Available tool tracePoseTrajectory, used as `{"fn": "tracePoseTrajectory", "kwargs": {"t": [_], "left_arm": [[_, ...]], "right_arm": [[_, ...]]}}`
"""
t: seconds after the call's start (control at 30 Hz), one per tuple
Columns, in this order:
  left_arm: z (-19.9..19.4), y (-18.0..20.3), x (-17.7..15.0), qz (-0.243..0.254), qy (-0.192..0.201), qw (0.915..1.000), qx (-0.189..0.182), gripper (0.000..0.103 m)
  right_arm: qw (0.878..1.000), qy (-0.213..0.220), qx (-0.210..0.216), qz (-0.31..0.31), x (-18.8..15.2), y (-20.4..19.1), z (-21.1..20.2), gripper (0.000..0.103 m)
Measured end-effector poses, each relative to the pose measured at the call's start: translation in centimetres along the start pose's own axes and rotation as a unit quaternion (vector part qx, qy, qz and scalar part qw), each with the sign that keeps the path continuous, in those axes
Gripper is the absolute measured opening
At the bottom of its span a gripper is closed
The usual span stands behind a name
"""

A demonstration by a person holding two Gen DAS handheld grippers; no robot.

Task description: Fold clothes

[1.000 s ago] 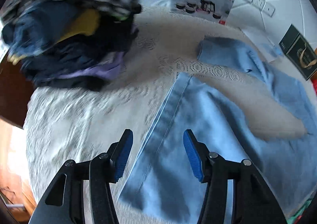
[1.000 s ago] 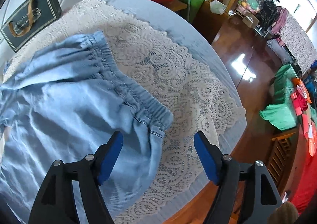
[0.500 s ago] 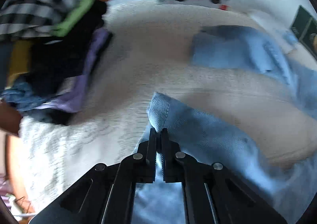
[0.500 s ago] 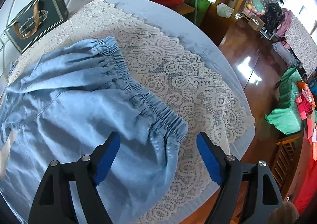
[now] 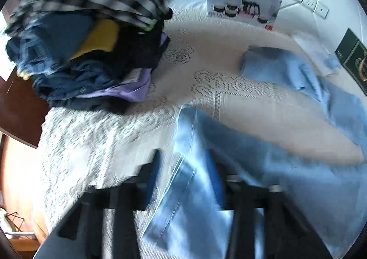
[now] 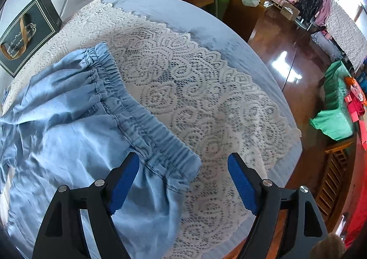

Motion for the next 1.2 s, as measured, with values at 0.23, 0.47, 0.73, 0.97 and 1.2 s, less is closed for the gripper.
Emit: {"fn": "tracePoseTrajectory", "kwargs": {"t": [0.23, 0.47, 0.73, 0.97, 1.2], "left_arm": [[1.1, -2.0, -4.3, -0.009, -0.043, 0.9990, 0.006, 0.053], [2.2, -1.9, -6.5, -0.018, -0.068, 0.9975, -0.001, 0.016], [-0.1, -5.2, -8.6, -0.038, -0.117, 0.9893, 0.078, 0.016], [-3.7, -4.1, -6.9, -0.017, -0.095, 0.9935, 0.060, 0.033], [-7.8, 2.1, 1.9, 0.026, 0.004, 0.9996, -0.010, 0.053]], "right_arm": [[1.000, -0.010, 0.009, 0.016, -1.7, 1.1, -0.1, 0.080], [0.999, -0.035, 0.029, 0.006, -2.7, -0.4, 1.7, 0.082], [0.997, -0.043, -0.031, -0.064, -3.3, -2.1, -0.5, 0.014], [0.993, -0.072, -0.071, -0.060, -3.5, -0.2, -0.8, 0.074], [0.995, -0.015, -0.074, -0.069, 0.5, -0.6, -6.2, 0.089]]}}
Point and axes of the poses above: each gripper's, at about its wrist camera, not at the fingertips, and z roughly the way its jaws point, y to its right, x to its top, the point moved 3 cm from there along z, roughly the way its jaws point, and after that the axes turned 3 degrees about -y, right-handed, at the moved point
